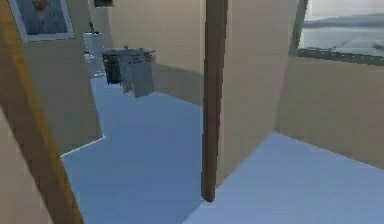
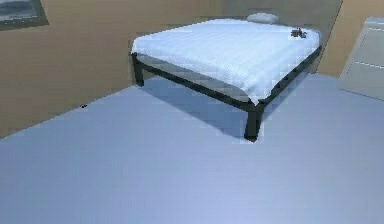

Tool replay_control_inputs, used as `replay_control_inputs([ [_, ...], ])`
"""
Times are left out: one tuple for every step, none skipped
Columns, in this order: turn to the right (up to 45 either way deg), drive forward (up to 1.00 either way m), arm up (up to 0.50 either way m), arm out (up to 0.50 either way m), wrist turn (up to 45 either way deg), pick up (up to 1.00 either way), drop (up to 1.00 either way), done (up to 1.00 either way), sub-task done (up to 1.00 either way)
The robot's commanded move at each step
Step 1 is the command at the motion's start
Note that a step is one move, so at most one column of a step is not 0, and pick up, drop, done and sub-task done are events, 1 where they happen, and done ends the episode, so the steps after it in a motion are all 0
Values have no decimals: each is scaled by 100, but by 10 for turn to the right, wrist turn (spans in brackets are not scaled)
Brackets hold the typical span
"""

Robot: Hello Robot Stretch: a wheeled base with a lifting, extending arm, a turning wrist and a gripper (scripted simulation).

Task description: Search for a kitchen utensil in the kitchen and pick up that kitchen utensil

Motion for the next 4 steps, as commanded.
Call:
replay_control_inputs([
  [-30,0,0,0,0,0,0,0,0],
  [0,70,0,0,0,0,0,0,0],
  [-360,0,0,0,0,0,0,0,0],
  [0,95,0,0,0,0,0,0,0],
])
